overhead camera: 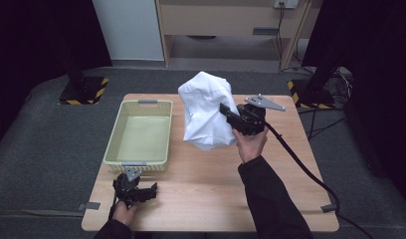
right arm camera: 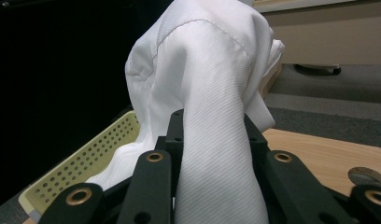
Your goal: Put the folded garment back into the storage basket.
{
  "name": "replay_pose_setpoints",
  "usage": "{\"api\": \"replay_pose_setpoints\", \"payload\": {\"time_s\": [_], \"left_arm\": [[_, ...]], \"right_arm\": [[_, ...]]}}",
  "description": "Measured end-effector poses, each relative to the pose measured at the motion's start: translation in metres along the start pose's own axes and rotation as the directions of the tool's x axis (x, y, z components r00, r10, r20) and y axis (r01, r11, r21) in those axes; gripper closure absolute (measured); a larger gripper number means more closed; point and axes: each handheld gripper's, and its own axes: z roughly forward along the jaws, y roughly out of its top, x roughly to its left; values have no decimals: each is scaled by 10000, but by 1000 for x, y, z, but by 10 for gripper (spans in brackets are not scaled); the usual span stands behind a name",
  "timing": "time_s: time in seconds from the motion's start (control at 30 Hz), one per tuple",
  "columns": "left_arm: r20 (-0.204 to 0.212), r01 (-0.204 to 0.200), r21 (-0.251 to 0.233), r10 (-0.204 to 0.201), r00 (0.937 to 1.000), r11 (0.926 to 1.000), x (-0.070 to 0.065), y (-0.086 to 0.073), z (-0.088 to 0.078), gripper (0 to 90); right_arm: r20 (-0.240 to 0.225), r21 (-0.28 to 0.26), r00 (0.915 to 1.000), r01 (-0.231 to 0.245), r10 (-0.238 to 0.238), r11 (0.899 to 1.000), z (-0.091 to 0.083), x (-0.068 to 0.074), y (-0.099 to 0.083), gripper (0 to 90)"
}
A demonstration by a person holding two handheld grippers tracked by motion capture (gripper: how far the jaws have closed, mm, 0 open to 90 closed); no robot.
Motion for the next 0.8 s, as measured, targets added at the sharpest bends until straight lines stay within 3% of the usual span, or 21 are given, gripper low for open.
{"api": "replay_pose_setpoints", "payload": {"time_s": [0.8], "left_arm": [[0,-3,0,3,10000,10000,0,0,0,0]], "right_arm": [[-73,-58,10000,65,-65,10000,21,18,10,719]]}}
